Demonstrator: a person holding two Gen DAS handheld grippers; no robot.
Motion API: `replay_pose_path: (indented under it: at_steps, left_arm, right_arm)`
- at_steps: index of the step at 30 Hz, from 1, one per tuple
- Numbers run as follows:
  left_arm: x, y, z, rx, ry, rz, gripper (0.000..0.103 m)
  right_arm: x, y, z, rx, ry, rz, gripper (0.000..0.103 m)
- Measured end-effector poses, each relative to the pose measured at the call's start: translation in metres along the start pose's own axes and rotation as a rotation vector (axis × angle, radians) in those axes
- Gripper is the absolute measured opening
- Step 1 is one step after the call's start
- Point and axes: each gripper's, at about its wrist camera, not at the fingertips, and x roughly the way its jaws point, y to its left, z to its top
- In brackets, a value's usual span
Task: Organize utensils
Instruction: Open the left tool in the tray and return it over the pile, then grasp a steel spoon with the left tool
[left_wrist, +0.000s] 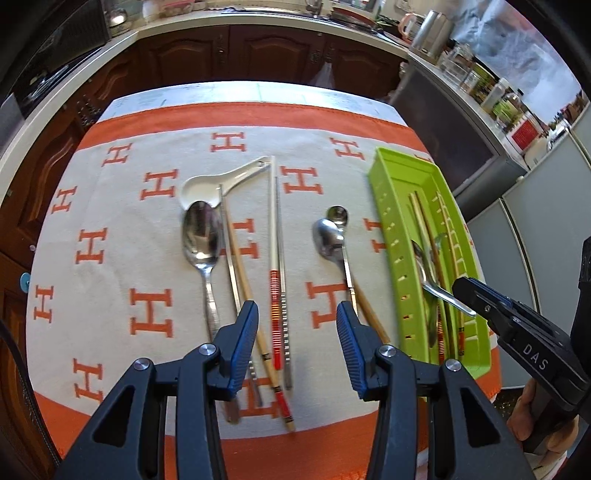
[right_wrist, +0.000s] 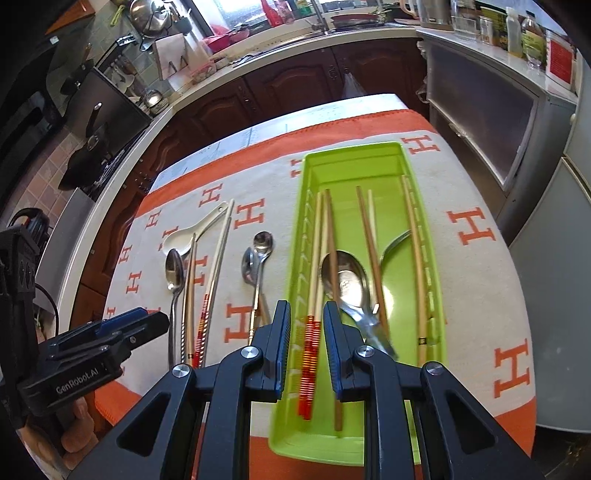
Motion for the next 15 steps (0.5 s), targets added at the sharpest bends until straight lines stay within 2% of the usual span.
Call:
replay_pose_path:
  at_steps: [7, 15]
  left_arm:
    - [-0.005, 0.035, 0.0, -0.055, -0.017, -0.003, 0.042]
    - [0.014, 0.064, 0.0, -0.084, -0.007, -0.096, 0.042]
  right_arm:
    - [0.013, 0.031, -0.002, -0.062, 0.026, 0.03, 0.019]
    - [0.032, 0.06, -0.006, -0.115, 0.054, 0.071, 0.019]
